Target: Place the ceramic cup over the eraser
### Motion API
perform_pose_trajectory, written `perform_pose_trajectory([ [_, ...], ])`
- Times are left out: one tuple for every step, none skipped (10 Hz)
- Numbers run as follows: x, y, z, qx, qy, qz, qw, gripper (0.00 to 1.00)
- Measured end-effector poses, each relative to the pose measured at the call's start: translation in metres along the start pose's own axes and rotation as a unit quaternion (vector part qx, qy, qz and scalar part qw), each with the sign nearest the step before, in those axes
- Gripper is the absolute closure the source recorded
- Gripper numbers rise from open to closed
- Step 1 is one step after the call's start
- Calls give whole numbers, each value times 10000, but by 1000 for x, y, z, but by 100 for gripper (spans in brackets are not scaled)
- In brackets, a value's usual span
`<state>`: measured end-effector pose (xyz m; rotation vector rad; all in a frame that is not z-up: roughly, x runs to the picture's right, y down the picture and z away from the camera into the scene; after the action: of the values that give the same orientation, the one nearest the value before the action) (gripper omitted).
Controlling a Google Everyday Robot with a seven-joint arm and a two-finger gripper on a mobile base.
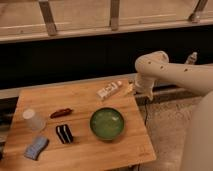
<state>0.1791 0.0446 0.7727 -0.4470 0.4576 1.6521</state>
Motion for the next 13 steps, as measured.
perform_pose_trajectory([
  [0, 0, 0, 0, 0, 0, 10000, 20],
  [0, 0, 0, 0, 0, 0, 10000, 20],
  [0, 0, 0, 0, 0, -1, 10000, 20],
  [0, 0, 0, 0, 0, -1, 10000, 20],
  [0, 0, 0, 0, 0, -1, 10000, 20],
  [0, 0, 0, 0, 0, -1, 10000, 20],
  [0, 0, 0, 0, 1, -1, 10000, 20],
  [0, 0, 0, 0, 0, -1, 10000, 20],
  [0, 0, 0, 0, 0, -1, 10000, 20],
  [0, 0, 0, 0, 0, -1, 10000, 20],
  [0, 0, 0, 0, 0, -1, 10000, 20],
  [-1, 1, 0, 1, -7, -4, 10000, 20],
  [-3, 2, -1, -9, -30, -23, 10000, 20],
])
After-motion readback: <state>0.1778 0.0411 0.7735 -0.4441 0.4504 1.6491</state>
